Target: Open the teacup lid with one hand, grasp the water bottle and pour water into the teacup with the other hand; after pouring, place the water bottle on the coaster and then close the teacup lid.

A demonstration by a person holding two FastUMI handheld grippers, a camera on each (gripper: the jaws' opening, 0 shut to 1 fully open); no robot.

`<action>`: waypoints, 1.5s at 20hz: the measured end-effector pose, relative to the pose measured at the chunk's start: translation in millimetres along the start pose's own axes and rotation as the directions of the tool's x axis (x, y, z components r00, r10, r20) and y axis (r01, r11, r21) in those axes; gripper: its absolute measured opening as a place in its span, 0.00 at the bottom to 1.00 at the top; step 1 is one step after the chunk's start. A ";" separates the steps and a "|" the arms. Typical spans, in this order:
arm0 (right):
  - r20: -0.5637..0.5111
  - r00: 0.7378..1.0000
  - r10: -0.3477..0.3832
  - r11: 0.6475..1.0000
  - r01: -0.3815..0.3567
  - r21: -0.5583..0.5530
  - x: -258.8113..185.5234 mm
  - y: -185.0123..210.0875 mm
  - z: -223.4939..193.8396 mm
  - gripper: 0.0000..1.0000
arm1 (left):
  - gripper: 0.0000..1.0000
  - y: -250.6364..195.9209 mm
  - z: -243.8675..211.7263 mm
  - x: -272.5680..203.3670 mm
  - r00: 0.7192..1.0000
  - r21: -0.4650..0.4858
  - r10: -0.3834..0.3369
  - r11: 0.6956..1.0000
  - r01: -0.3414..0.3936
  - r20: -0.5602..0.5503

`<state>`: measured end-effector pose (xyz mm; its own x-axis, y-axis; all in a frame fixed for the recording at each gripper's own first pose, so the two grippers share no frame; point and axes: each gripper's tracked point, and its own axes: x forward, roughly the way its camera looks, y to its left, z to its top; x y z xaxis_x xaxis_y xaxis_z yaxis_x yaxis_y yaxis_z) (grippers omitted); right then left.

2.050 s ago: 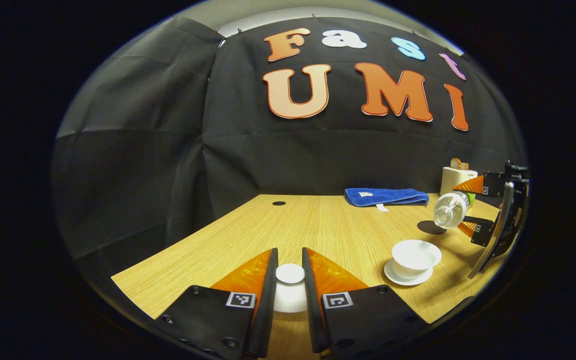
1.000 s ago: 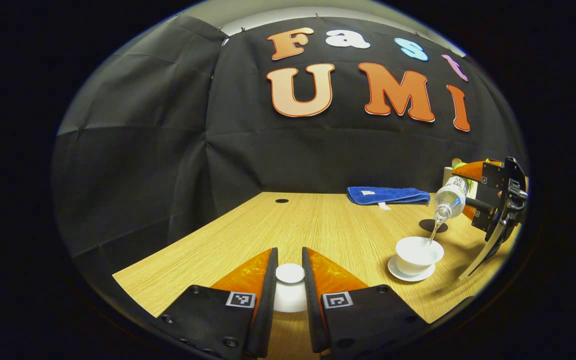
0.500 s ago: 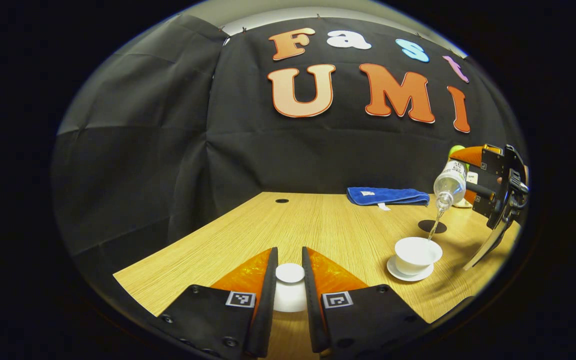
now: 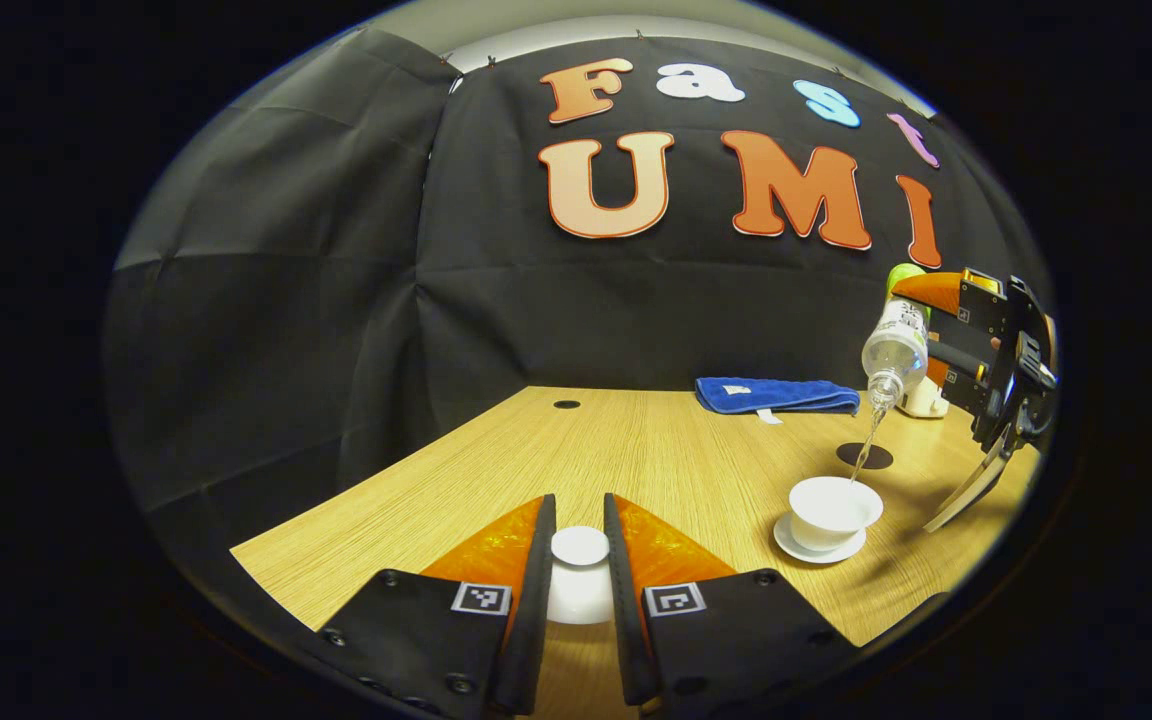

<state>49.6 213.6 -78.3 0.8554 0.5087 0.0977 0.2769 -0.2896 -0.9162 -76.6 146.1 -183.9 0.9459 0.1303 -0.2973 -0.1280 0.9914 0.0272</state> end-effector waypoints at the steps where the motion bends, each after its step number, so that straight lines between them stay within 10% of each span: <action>1: 0.004 1.000 -0.003 1.000 0.003 -0.011 0.9 -1.4 0.5 0.65 | 0.35 0.2 0.4 -0.3 1.000 0.001 0.000 1.000 0.000 -0.001; 13: 0.084 0.996 0.011 0.995 -0.002 -0.098 1.9 18.1 35.9 0.65 | 0.34 -2.9 -2.1 -2.9 1.000 -0.009 -0.010 1.000 0.010 -0.006; 22: 0.088 0.988 0.125 0.988 -0.132 0.083 -13.4 52.5 49.6 0.65 | 0.35 -32.6 15.4 -2.6 0.998 0.009 -0.059 0.998 0.058 0.031; 26: 0.066 0.980 0.186 0.941 -0.197 0.275 -18.0 72.3 48.1 0.65 | 0.35 -53.4 26.6 -0.5 0.995 0.015 -0.089 0.996 0.089 0.049; 30: 0.048 0.968 0.246 0.801 -0.231 0.553 -12.1 77.0 35.9 0.66 | 0.34 -79.4 39.4 1.9 0.989 0.013 -0.130 0.992 0.129 0.072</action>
<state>44.8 214.3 -164.0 0.8753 0.4600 -0.1491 -0.2177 0.0994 -0.9709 -52.9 68.1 -149.1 0.9736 0.0010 -0.2283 -0.0008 1.0000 0.0009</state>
